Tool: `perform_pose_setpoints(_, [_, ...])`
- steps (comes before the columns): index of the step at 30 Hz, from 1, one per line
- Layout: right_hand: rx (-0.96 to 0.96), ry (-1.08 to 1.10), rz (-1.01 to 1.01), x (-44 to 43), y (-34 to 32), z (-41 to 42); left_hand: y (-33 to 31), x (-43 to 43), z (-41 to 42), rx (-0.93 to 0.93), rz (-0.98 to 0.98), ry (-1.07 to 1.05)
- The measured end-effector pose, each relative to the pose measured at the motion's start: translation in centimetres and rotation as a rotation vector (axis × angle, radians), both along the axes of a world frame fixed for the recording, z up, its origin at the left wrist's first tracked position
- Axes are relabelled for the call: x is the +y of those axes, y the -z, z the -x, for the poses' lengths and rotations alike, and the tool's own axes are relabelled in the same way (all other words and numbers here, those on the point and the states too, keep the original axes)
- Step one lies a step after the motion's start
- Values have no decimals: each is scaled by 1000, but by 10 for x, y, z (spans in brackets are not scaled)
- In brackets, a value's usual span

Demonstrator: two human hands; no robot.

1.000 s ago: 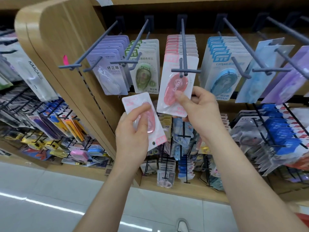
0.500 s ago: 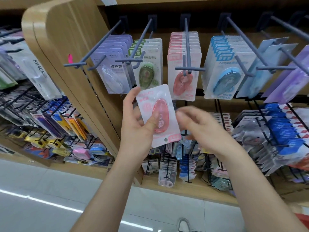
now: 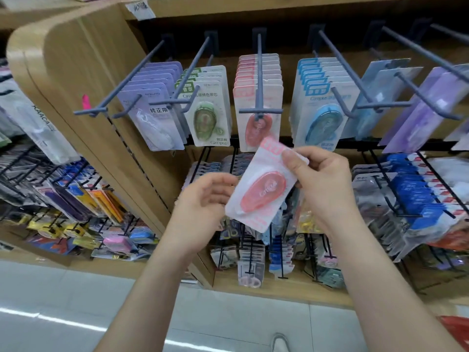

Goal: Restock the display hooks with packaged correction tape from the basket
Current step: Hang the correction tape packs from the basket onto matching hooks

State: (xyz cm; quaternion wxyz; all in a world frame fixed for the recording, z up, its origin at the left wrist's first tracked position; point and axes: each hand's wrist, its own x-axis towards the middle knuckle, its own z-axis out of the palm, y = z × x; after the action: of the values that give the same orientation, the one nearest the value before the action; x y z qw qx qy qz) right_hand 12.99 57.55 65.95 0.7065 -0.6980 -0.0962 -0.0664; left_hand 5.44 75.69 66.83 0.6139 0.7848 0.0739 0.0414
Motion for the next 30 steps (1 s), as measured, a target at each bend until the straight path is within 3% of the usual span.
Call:
perform_pose_setpoints(2, [-129, -63, 199, -2, -2, -2, -11, -3, -5, -114, 62, -79])
perform_pose_setpoints(5, [-183, -218, 322, 1, -8, 3, -24, -13, -17, -196, -83, 39])
perform_pose_setpoints(8, [-72, -321, 130, 1, -9, 7, -26, -16, -25, -251, -148, -26])
perform_pose_setpoints(10, [60, -422, 11, -5, -6, 6, -28, -15, -29, -325, -83, -121])
perform_pose_setpoints(12, [88, -503, 160, -5, 2, 8, -33, -14, -32, -392, 40, -147])
perform_pose_setpoints(14, [118, -502, 223, 1, 11, 13, -38, -19, -34, -452, 65, -125])
perform_pose_setpoints(20, [124, -357, 108, 16, 16, 19, -37, -33, -47, -548, 129, -202])
perform_pose_setpoints(30, [143, -293, 137, 17, 23, 21, -41, -33, -61, -433, 252, -157])
